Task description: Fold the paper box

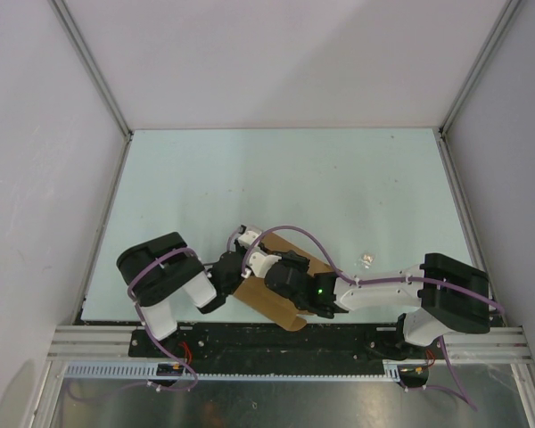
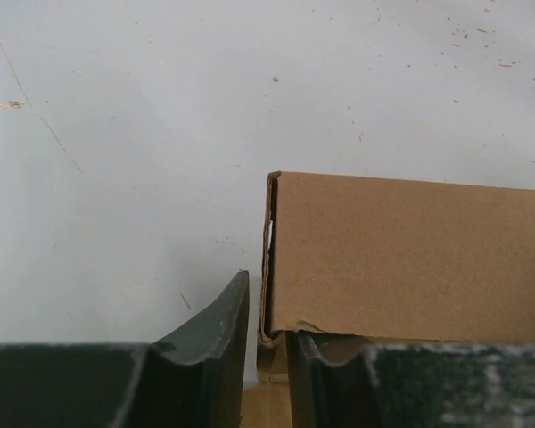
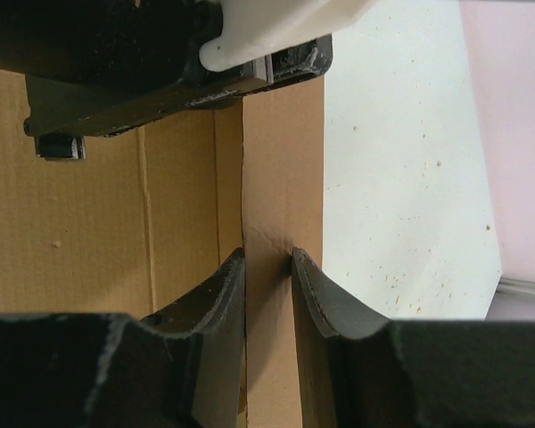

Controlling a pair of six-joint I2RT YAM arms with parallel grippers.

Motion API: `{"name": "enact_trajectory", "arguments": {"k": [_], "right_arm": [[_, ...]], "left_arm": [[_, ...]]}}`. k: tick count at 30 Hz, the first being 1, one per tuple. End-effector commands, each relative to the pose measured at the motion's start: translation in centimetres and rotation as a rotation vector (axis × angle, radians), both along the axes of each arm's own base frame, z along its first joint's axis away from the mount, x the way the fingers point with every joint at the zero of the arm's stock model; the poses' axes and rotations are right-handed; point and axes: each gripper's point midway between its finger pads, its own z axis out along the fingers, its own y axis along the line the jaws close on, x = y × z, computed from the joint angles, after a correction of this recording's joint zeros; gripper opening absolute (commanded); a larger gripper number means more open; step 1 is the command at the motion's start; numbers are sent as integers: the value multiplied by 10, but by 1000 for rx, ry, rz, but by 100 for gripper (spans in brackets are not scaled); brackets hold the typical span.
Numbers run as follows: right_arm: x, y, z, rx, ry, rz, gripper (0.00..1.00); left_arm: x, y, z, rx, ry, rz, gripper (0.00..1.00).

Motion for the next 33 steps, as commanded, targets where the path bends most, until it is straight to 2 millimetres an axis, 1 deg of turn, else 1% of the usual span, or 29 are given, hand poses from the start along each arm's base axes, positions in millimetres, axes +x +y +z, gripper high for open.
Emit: {"name": "enact_trajectory", "arguments": {"k": [1, 2, 5, 6, 11, 13, 15, 16, 18, 20, 21, 22, 23, 25, 28, 29, 33], "right_arm": [[-17, 11, -13, 52, 102, 53, 29], [-17, 12, -12, 55, 102, 55, 29], [-17, 11, -13, 51, 105, 55, 29], [-17, 11, -13, 51, 104, 54, 29], [-17, 11, -11, 54, 102, 55, 29], [-16, 11, -10, 59, 99, 52, 30], [-16, 12, -11, 62, 103, 53, 30], [-17, 12, -11, 62, 103, 57, 30], [-16, 12, -11, 64, 102, 56, 30], [-16, 13, -11, 64, 104, 56, 30], [-17, 13, -11, 68, 103, 56, 30], [-17, 14, -11, 69, 105, 56, 31], [-16, 14, -11, 71, 106, 57, 31], [-17, 14, -11, 74, 109, 58, 32], [-18, 16, -11, 78, 116, 65, 34], [-19, 16, -12, 75, 119, 65, 35], [-19, 15, -10, 79, 116, 65, 39]], "left_arm": [[8, -18, 101, -308, -255, -7, 28], [7, -17, 102, -308, -256, -9, 29], [1, -16, 104, -308, -259, -18, 36], [-1, -16, 104, -308, -261, -19, 37], [-11, -6, 105, -319, -251, -19, 44], [-16, 0, 102, -321, -236, -19, 44], [-21, 3, 106, -339, -235, -28, 46], [-26, 6, 102, -340, -222, -36, 46], [-32, 9, 107, -364, -221, -50, 47], [-40, 13, 105, -369, -209, -63, 48], [-44, 15, 111, -398, -211, -67, 48], [-49, 17, 111, -405, -206, -74, 49], [-55, 22, 105, -398, -193, -77, 49], [-63, 29, 108, -423, -189, -83, 50], [-69, 35, 107, -435, -178, -80, 50], [-70, 37, 102, -421, -169, -76, 50], [-69, 42, 100, -404, -167, -55, 50]]}}
